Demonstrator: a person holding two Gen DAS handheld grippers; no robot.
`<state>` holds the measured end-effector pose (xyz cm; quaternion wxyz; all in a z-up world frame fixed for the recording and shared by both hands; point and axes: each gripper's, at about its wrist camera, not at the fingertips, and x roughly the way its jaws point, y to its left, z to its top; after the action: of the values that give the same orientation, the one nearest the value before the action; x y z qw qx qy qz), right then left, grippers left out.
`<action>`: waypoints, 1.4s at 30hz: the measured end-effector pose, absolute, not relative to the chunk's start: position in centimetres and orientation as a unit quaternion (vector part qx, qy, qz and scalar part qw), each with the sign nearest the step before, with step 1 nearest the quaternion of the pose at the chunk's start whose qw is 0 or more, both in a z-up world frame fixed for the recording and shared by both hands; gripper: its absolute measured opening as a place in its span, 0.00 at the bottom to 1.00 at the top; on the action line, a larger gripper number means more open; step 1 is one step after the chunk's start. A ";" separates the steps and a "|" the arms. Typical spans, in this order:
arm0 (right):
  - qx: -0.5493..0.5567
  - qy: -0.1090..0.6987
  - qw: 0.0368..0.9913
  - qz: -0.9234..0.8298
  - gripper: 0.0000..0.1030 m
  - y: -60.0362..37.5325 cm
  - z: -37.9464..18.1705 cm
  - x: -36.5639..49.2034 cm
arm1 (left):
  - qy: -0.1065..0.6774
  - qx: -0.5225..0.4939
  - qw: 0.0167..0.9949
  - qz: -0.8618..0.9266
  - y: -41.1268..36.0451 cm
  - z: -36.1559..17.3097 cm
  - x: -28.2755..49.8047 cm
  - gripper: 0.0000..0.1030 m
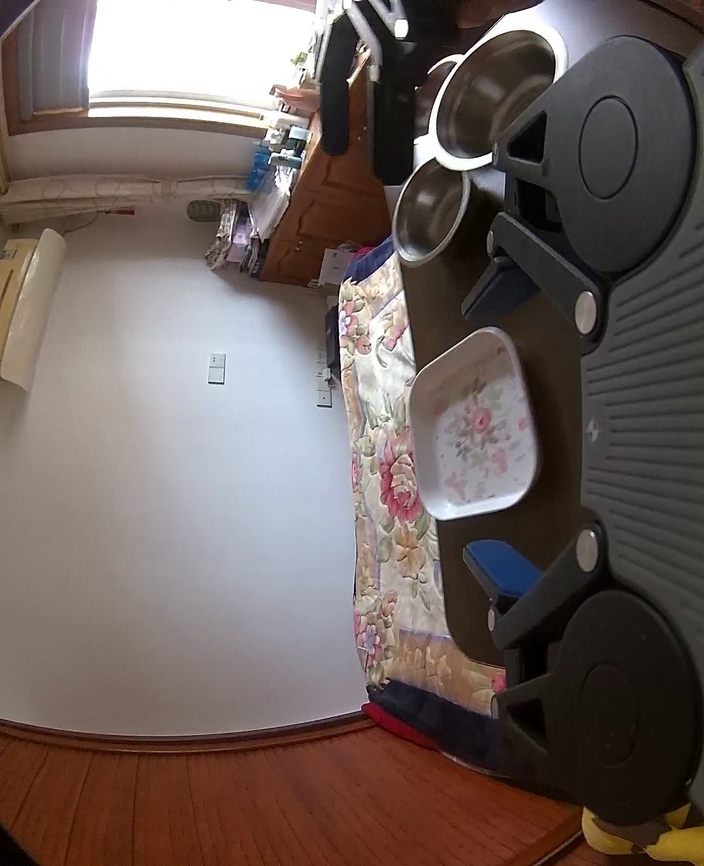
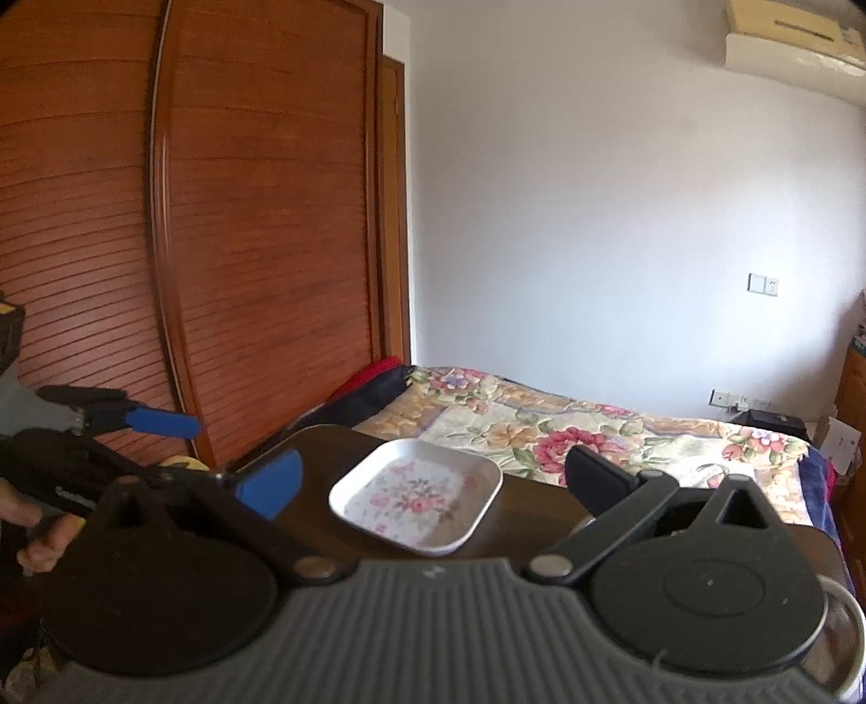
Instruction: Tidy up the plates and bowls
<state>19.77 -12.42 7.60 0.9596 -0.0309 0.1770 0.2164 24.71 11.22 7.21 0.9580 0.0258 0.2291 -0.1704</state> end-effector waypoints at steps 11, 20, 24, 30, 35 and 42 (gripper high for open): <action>-0.051 0.212 0.952 0.215 0.88 -10.3 7.5 25.3 | 0.249 0.016 0.956 -0.152 12.5 6.5 31.8 1.00; -0.050 0.266 0.940 0.208 0.62 -8.4 5.3 29.9 | 0.288 0.046 0.943 -0.162 12.2 3.9 35.9 0.84; -0.054 0.293 0.934 0.195 0.52 -8.2 3.7 31.8 | 0.305 0.047 0.937 -0.165 12.1 2.4 37.4 0.79; -0.045 0.334 0.924 0.181 0.41 -8.2 2.1 33.8 | 0.322 0.042 0.930 -0.171 12.0 1.0 38.4 0.76; -0.043 0.366 0.912 0.180 0.37 -7.7 1.2 34.8 | 0.333 0.026 0.926 -0.176 12.0 0.4 39.0 0.73; -0.056 0.382 0.905 0.176 0.37 -7.5 0.7 35.6 | 0.341 0.021 0.923 -0.176 12.1 -0.1 39.5 0.68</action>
<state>35.64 -7.53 0.66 0.9054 -0.0556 0.3824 0.1758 39.51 12.06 -0.09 0.9231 0.0211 0.3413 -0.1759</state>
